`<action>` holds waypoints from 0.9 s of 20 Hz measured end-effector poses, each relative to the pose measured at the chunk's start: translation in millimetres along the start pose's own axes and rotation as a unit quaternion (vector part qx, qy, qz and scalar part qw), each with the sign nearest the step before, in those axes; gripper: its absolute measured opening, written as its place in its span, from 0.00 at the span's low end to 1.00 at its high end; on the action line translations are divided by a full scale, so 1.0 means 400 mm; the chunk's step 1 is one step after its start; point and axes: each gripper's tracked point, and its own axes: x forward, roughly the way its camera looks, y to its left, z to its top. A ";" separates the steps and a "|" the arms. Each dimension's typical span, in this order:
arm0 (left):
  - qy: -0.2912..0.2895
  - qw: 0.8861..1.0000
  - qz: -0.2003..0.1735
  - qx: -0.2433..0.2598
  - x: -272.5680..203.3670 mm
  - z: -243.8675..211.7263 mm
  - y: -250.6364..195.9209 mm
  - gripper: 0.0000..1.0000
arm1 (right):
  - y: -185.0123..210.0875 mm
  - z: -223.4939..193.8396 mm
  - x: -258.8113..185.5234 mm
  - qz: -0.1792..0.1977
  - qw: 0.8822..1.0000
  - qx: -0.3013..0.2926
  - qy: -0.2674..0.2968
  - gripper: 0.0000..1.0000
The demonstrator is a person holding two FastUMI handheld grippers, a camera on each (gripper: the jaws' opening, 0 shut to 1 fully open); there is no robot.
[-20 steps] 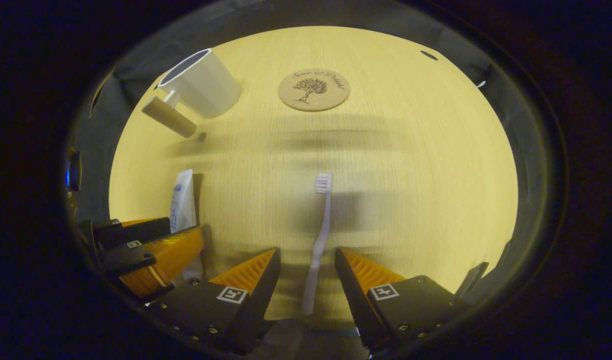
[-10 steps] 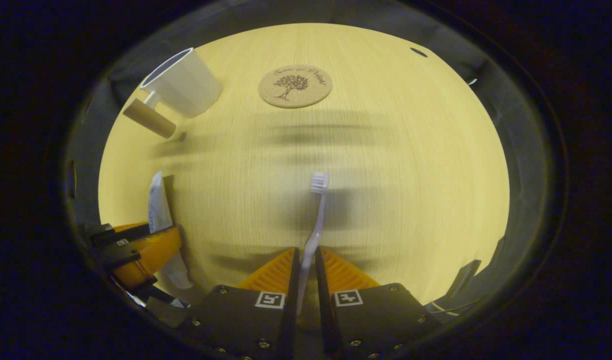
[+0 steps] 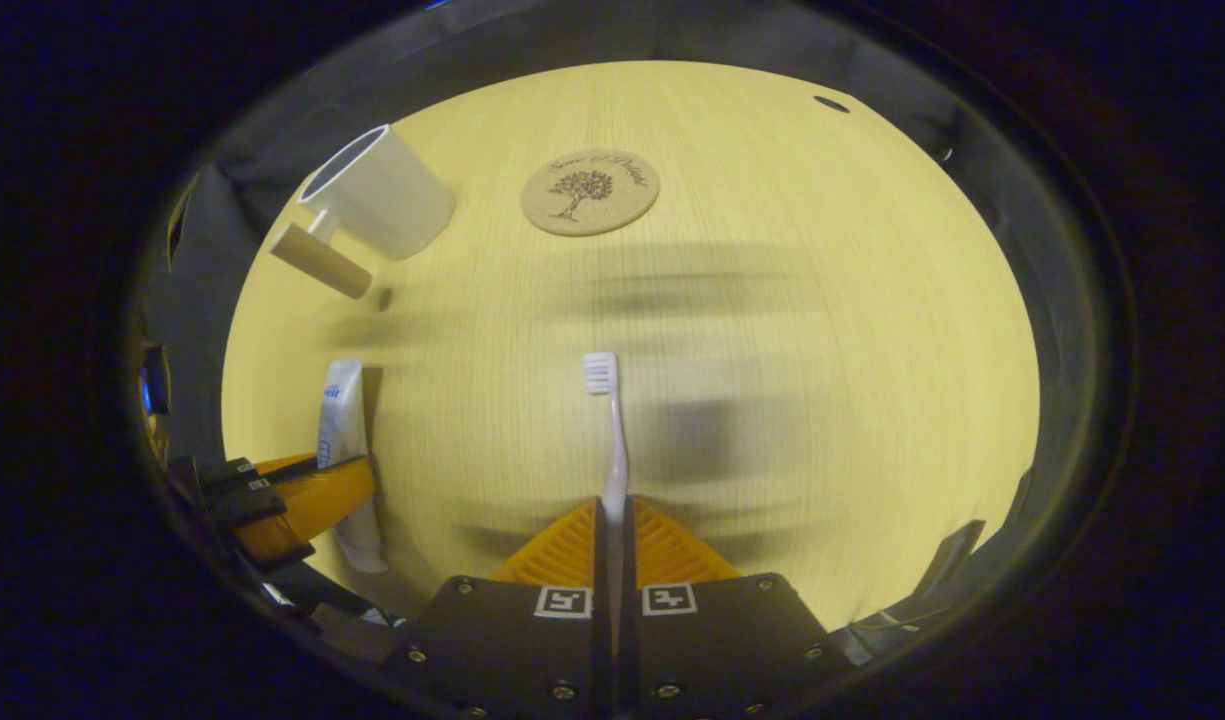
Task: Put the toothbrush and toothpaste on the desktop into the cup, then pick up the cup and place it on the coaster on the desktop.
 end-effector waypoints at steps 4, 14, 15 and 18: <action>-0.024 0.999 -0.009 -0.026 -0.016 0.005 0.010 0.21 | 0.003 0.007 -0.023 0.020 1.000 -0.003 -0.017 0.04; -0.144 0.987 -0.031 -0.071 -0.134 0.091 0.002 0.19 | 0.040 0.112 -0.173 0.102 0.985 -0.004 -0.142 0.04; -0.159 0.984 -0.031 -0.074 -0.151 0.107 0.004 0.19 | 0.042 0.124 -0.186 0.105 0.982 -0.005 -0.156 0.04; -0.210 0.973 -0.037 -0.085 -0.203 0.149 0.006 0.20 | 0.059 0.165 -0.226 0.125 0.974 -0.007 -0.189 0.04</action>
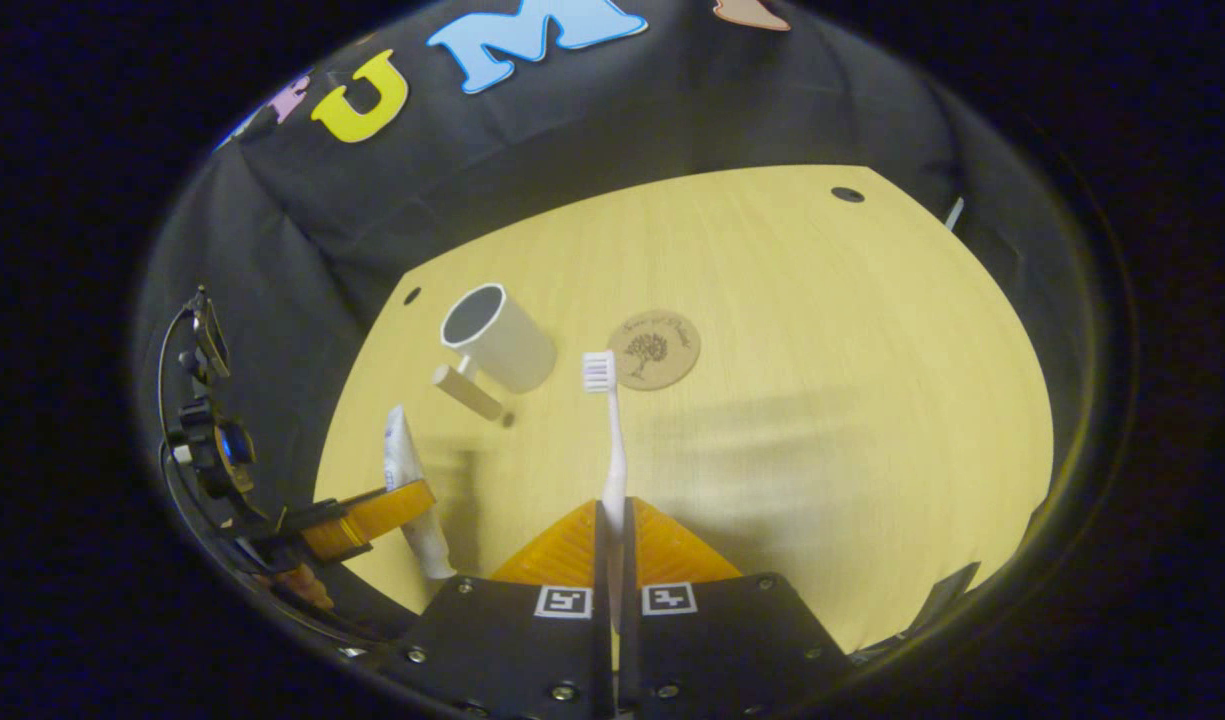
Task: Put the toothbrush and toothpaste on the desktop into the cup, then pick up the cup and place it on the coaster on the desktop.
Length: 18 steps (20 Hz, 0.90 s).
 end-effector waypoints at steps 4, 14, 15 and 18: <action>-0.086 0.996 -0.014 -0.010 -0.066 0.099 -0.027 0.20 | 0.037 0.067 -0.022 0.028 0.999 -0.011 -0.044 0.04; -0.230 0.972 -0.046 -0.013 -0.137 0.210 -0.041 0.20 | 0.108 0.171 -0.082 0.070 0.987 -0.057 -0.137 0.04; -0.240 0.969 -0.051 -0.013 -0.136 0.224 -0.044 0.19 | 0.115 0.177 -0.079 0.073 0.986 -0.057 -0.140 0.04; -0.279 0.957 -0.071 -0.017 -0.119 0.309 -0.070 0.19 | 0.131 0.180 -0.063 0.071 0.985 -0.057 -0.144 0.04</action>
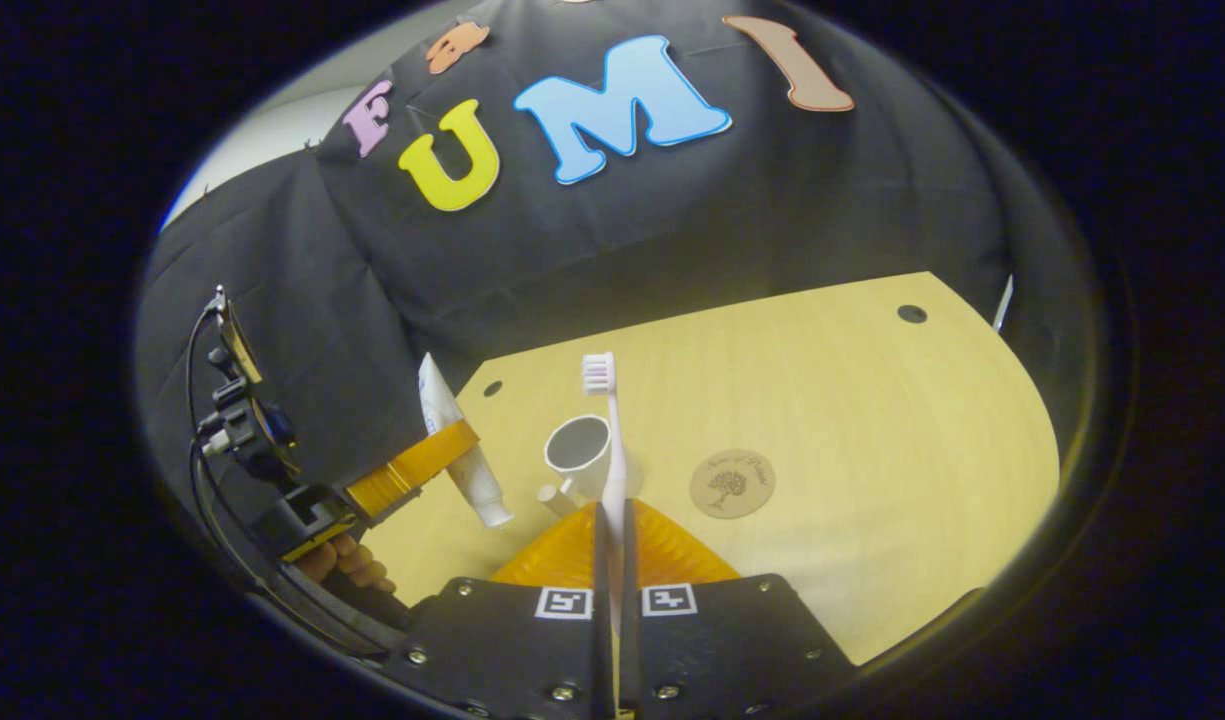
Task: Put the toothbrush and toothpaste on the desktop into the cup, then pick up the cup and place it on the coaster on the desktop.
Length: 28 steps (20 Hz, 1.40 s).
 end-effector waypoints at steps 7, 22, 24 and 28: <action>-0.036 0.999 -0.032 -0.002 0.127 0.045 -0.027 0.20 | -0.004 0.004 -0.018 -0.011 1.000 -0.002 -0.005 0.04; 0.031 0.998 -0.048 0.003 0.306 -0.087 -0.021 0.33 | 0.036 0.139 0.101 0.002 0.999 -0.003 -0.040 0.04; 0.047 0.998 -0.041 0.001 0.299 -0.103 -0.006 0.39 | 0.051 0.166 0.128 0.010 0.999 0.000 -0.048 0.04; 0.040 0.998 -0.045 -0.004 0.263 -0.076 -0.006 0.60 | 0.066 0.208 0.167 0.016 0.998 0.001 -0.066 0.04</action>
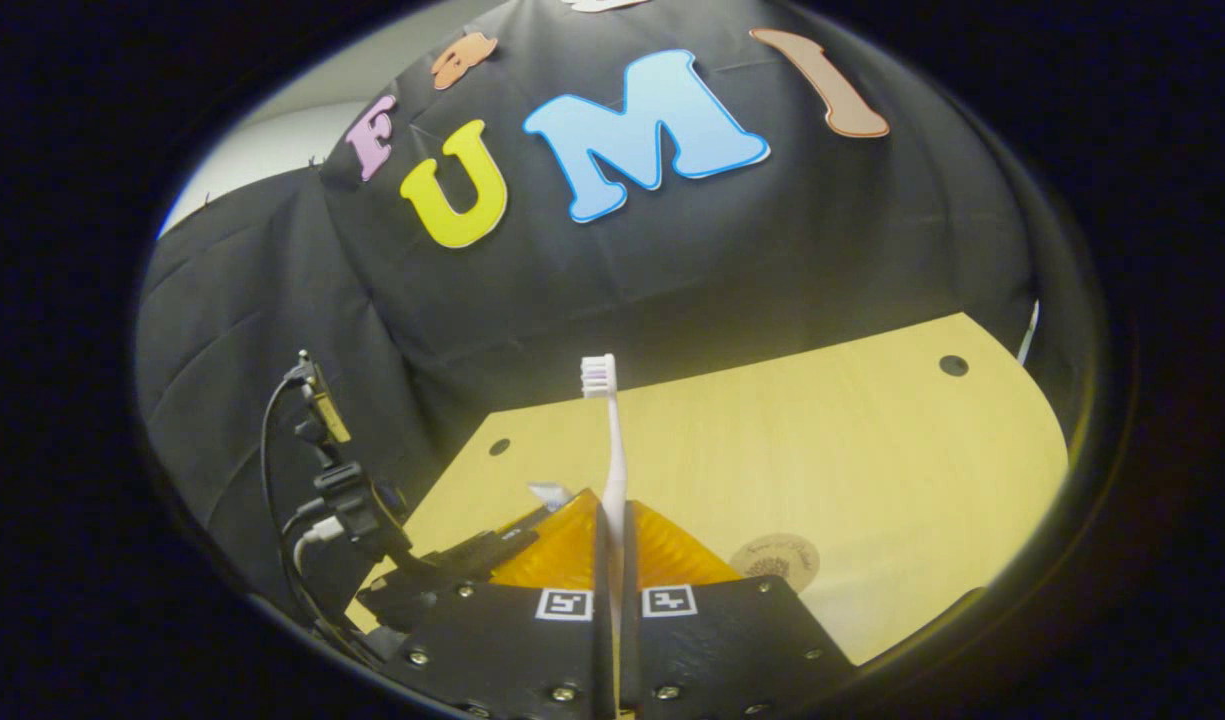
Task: Put the toothbrush and toothpaste on the desktop into the cup, then pick up the cup and place it on the coaster on the desktop.
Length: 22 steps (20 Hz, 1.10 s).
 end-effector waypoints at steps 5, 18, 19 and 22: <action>0.001 1.000 -0.001 -0.003 -0.063 0.006 0.008 0.91 | 0.019 0.064 0.066 0.009 0.999 -0.003 -0.031 0.03; 0.073 0.997 -0.007 0.012 -0.204 -0.111 0.036 0.96 | 0.042 0.030 0.256 0.003 0.997 -0.063 -0.037 0.04; 0.077 0.997 -0.007 0.013 -0.207 -0.122 0.038 0.97 | 0.039 0.016 0.262 -0.003 0.997 -0.070 -0.033 0.04; 0.090 0.996 -0.008 0.009 -0.207 -0.142 0.039 0.94 | 0.037 -0.010 0.267 0.003 0.997 -0.074 -0.011 0.11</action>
